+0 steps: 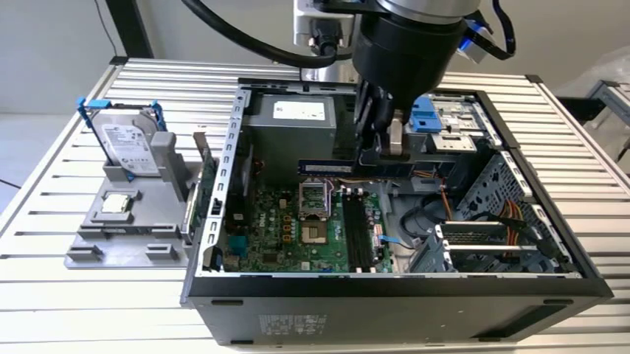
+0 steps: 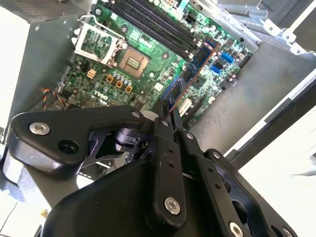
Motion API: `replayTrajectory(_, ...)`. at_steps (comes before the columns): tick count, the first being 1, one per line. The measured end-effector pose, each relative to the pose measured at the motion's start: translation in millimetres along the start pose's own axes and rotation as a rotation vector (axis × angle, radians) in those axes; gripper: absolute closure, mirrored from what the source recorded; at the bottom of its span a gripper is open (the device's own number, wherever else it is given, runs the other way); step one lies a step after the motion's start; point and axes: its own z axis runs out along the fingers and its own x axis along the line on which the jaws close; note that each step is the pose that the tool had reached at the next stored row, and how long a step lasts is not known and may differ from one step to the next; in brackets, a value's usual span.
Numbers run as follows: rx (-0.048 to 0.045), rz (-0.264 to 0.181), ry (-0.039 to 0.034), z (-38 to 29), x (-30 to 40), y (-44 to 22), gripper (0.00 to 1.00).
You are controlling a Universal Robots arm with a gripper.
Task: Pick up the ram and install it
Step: 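Pick up the ram and move it above insertion slot, then insert the ram into the slot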
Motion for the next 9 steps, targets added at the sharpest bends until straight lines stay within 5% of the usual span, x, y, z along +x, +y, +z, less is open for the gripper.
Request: replayTrajectory(9, 0.0003, 0.037, -0.0019, -0.3, -2.8, -8.8, 1.0)
